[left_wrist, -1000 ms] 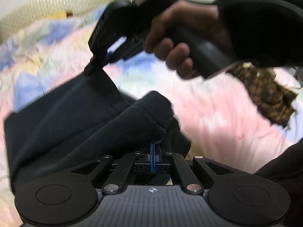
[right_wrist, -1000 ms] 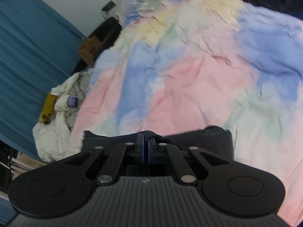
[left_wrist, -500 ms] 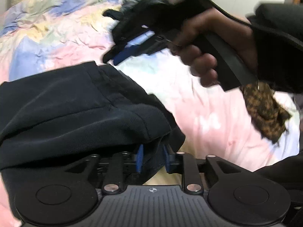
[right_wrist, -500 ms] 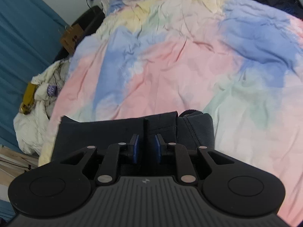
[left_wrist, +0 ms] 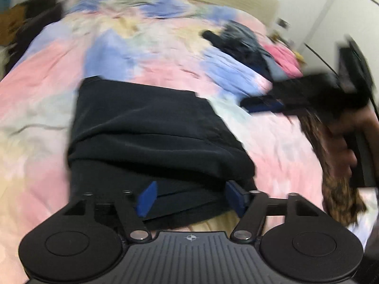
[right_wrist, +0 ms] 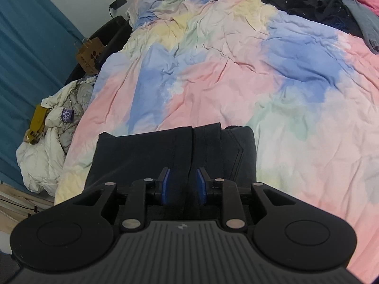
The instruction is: Fold clothes
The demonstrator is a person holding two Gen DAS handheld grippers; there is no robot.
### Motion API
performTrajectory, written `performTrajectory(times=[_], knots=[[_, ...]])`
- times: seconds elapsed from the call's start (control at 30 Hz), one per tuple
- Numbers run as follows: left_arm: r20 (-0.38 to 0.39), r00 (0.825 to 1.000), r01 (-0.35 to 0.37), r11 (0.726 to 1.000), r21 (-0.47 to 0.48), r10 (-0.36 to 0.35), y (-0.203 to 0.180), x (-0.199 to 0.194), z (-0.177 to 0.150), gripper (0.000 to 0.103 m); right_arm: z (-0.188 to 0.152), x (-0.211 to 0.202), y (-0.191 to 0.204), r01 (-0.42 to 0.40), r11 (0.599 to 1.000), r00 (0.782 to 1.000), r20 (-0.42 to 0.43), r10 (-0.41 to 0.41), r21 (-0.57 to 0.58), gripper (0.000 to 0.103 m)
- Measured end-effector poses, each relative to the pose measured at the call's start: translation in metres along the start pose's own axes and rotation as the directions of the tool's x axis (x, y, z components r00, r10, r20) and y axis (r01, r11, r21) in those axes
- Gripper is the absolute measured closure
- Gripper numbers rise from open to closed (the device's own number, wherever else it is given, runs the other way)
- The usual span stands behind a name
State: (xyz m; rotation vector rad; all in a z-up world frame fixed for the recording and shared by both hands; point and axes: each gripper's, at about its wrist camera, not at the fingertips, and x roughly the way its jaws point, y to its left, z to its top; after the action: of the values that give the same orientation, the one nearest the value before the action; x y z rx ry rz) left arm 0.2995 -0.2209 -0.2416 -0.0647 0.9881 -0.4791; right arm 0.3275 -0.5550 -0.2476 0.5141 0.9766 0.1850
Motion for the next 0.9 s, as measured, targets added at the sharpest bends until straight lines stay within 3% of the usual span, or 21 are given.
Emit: performTrajectory(times=[0.1, 0.33, 0.4, 0.47, 0.53, 0.63, 0.77, 0.9], knots=[[0.022, 0.999, -0.032, 0.998, -0.058, 0.033, 0.019, -0.011, 0.006, 0.023, -0.006, 0.001, -0.002, 0.006, 1.0, 1.0, -0.008, -0.006, 0.008, 0.073], [0.004, 0.995, -0.102, 0.98, -0.169, 0.104, 0.06, -0.011, 0.022, 0.02, -0.013, 0.01, -0.011, 0.016, 0.999, 0.999, -0.03, -0.015, 0.028, 0.06], [-0.015, 0.992, -0.123, 0.973, -0.194, 0.123, 0.071, -0.001, 0.028, 0.02, -0.013, 0.015, -0.015, 0.021, 0.999, 0.999, -0.036, -0.02, 0.028, 0.052], [-0.033, 0.989, -0.146, 0.964, -0.22, 0.142, 0.081, 0.013, 0.035, 0.019, -0.014, 0.02, -0.019, 0.027, 0.999, 0.999, -0.04, -0.026, 0.029, 0.038], [-0.05, 0.988, -0.151, 0.957, -0.247, 0.143, 0.09, 0.026, 0.04, 0.019, -0.013, 0.025, -0.024, 0.025, 0.999, 0.999, -0.038, -0.024, 0.031, 0.033], [-0.08, 0.985, -0.168, 0.95, -0.264, 0.152, 0.1, 0.047, 0.045, 0.016, -0.012, 0.035, -0.031, 0.037, 0.999, 0.998, -0.052, -0.035, 0.029, 0.012], [-0.112, 0.98, -0.192, 0.945, -0.264, 0.167, 0.11, 0.072, 0.047, 0.01, -0.012, 0.054, -0.042, 0.047, 0.998, 0.996, -0.075, -0.044, 0.041, 0.003], [-0.131, 0.979, -0.188, 0.943, -0.275, 0.156, 0.118, 0.084, 0.047, 0.008, -0.015, 0.08, -0.058, 0.041, 0.997, 0.991, -0.132, -0.032, 0.066, 0.002]])
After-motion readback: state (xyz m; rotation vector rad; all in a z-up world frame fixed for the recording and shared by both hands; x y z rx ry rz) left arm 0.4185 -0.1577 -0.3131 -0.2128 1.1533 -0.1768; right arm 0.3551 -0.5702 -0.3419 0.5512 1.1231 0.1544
